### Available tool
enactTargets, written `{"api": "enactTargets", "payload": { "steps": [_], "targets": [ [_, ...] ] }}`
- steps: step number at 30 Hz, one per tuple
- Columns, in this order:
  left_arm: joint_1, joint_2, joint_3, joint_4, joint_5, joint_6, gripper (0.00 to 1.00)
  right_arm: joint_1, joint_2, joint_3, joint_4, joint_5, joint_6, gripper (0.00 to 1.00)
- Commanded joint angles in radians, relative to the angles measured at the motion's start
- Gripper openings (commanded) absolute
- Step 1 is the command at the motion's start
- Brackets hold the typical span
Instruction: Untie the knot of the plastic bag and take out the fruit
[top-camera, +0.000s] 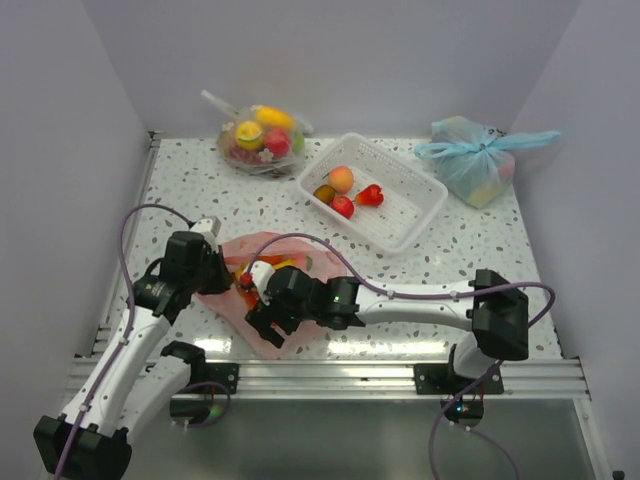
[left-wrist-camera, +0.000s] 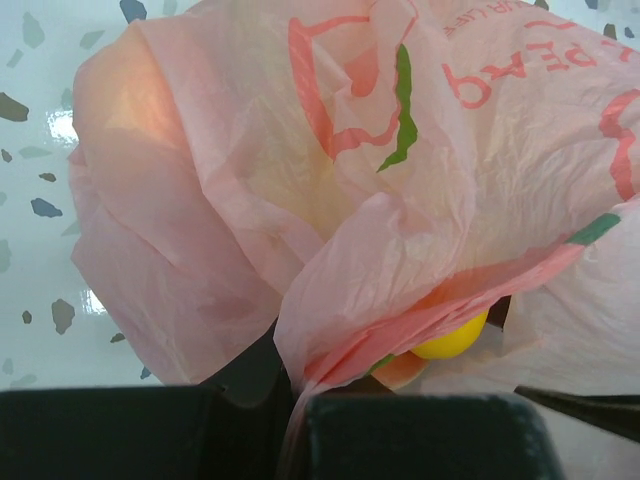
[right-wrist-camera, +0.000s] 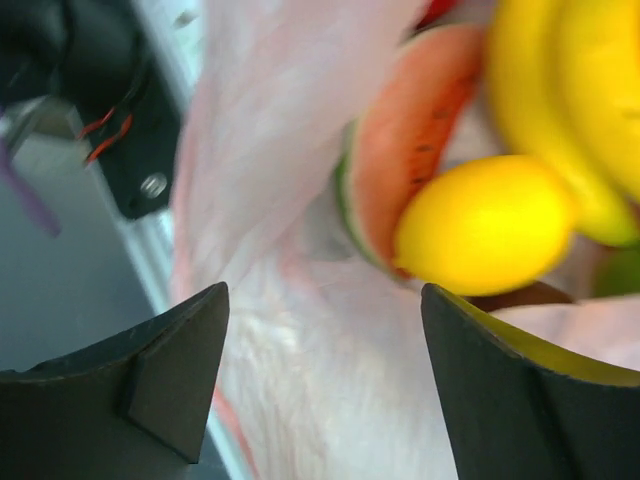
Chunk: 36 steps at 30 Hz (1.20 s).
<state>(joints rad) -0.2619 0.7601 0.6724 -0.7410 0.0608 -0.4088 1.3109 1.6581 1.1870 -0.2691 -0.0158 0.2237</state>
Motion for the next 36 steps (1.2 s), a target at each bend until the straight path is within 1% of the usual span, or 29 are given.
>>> {"api": "enactTargets", "payload": {
  "steps": [1, 2, 4, 9, 12, 15, 18, 19, 21, 22, 24, 25, 28, 29, 33, 35, 36],
  "targets": [
    [0.006, -0.024, 0.003, 0.04, 0.031, -0.005, 0.0, -0.013, -0.034, 0.037, -0.019, 0.264, 0.063, 0.82],
    [0.006, -0.022, 0.009, 0.032, 0.03, -0.005, 0.0, -0.016, -0.028, 0.042, -0.024, 0.296, 0.077, 0.84],
    [0.006, -0.025, 0.013, 0.011, 0.027, 0.001, 0.0, -0.025, -0.011, 0.04, -0.024, 0.347, 0.117, 0.85],
    [0.006, -0.058, 0.001, 0.031, 0.042, 0.001, 0.0, -0.042, 0.06, 0.04, -0.007, 0.347, 0.152, 0.92],
    [0.006, -0.071, 0.0, 0.038, 0.05, 0.002, 0.0, -0.048, 0.11, 0.039, 0.016, 0.329, 0.149, 0.92],
    [0.006, -0.087, -0.002, 0.045, 0.048, 0.001, 0.0, -0.056, 0.143, 0.037, 0.074, 0.301, 0.143, 0.9],
    [0.006, -0.102, -0.005, 0.051, 0.045, -0.004, 0.0, -0.059, 0.164, 0.049, 0.091, 0.31, 0.128, 0.77],
    [0.006, -0.107, -0.007, 0.051, 0.04, -0.008, 0.0, -0.059, 0.163, 0.046, 0.097, 0.312, 0.121, 0.61],
    [0.006, -0.117, -0.005, 0.052, 0.034, -0.012, 0.0, -0.059, 0.131, 0.046, 0.114, 0.306, 0.102, 0.44],
    [0.006, -0.125, -0.007, 0.052, 0.033, -0.012, 0.0, -0.059, 0.117, 0.049, 0.117, 0.303, 0.092, 0.29],
    [0.006, -0.131, -0.007, 0.052, 0.028, -0.015, 0.0, -0.059, 0.062, 0.062, 0.108, 0.287, 0.066, 0.19],
    [0.006, -0.136, -0.007, 0.054, 0.027, -0.015, 0.0, -0.059, 0.042, 0.072, 0.107, 0.28, 0.057, 0.11],
    [0.006, -0.134, -0.007, 0.052, 0.022, -0.016, 0.0, -0.059, -0.047, 0.098, 0.11, 0.257, 0.008, 0.01],
    [0.006, -0.134, -0.007, 0.052, 0.02, -0.016, 0.0, -0.061, -0.067, 0.109, 0.105, 0.254, -0.006, 0.0],
    [0.004, -0.131, -0.007, 0.049, 0.022, -0.016, 0.0, -0.087, -0.145, 0.166, 0.065, 0.24, -0.061, 0.0],
    [0.006, -0.128, -0.007, 0.049, 0.022, -0.016, 0.0, -0.102, -0.194, 0.189, 0.056, 0.275, -0.083, 0.0],
    [0.006, -0.128, -0.007, 0.048, 0.022, -0.018, 0.0, -0.131, -0.211, 0.192, 0.048, 0.287, -0.095, 0.0]
  ]
}}
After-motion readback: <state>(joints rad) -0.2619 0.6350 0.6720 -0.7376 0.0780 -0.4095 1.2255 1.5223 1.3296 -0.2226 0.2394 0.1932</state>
